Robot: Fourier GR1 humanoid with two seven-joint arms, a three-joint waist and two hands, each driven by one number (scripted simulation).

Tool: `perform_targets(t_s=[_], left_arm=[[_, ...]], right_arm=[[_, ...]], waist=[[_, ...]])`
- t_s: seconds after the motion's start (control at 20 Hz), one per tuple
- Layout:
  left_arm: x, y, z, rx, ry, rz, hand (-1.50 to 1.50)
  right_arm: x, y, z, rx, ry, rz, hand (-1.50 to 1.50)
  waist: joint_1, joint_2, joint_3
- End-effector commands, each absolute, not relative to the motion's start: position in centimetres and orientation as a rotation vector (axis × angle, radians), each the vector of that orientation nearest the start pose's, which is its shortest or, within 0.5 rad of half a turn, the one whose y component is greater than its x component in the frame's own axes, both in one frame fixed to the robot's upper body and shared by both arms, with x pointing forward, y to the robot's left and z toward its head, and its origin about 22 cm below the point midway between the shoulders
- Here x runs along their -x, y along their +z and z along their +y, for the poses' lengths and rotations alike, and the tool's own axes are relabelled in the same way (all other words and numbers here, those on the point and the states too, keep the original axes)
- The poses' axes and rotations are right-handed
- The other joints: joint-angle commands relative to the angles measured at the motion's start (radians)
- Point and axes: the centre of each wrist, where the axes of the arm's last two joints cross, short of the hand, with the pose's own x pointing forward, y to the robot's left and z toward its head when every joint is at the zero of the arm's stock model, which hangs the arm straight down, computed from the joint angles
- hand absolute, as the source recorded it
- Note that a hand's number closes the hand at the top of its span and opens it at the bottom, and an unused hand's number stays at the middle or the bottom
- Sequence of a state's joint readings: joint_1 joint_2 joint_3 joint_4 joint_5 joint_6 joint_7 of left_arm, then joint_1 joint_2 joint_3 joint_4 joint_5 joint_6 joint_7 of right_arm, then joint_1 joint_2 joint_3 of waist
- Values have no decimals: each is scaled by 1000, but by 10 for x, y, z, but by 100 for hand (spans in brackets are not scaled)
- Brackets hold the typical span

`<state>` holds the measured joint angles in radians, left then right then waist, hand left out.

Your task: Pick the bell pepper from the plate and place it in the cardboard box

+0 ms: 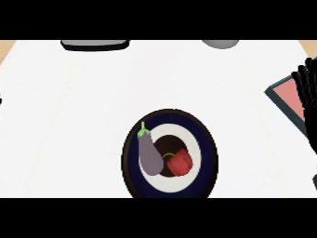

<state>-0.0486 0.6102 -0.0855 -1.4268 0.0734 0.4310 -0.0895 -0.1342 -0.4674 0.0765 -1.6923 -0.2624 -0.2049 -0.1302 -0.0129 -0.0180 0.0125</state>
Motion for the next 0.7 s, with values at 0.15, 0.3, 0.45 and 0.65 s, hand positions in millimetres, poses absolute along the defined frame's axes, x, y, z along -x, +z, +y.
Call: perform_targets(t_s=[0.15, 0.3, 0.45, 0.65], left_arm=[[-265, 57, 302, -326, -24, -1628, 0], [-262, 36, 279, -222, 42, -1582, 0], [-266, 38, 250, -77, 111, -1562, 0], [-254, 51, 263, -63, 107, -1543, 0]], right_arm=[[-275, 91, -302, 73, 69, -1975, 150], [-271, 120, -342, 522, 666, -1923, 150], [-273, 37, -312, 376, 318, -1921, -150], [-275, 53, -313, 361, 549, -2096, -150]], waist=[[19, 17, -11], [6, 28, -41], [21, 22, -12], [22, 16, -12]])
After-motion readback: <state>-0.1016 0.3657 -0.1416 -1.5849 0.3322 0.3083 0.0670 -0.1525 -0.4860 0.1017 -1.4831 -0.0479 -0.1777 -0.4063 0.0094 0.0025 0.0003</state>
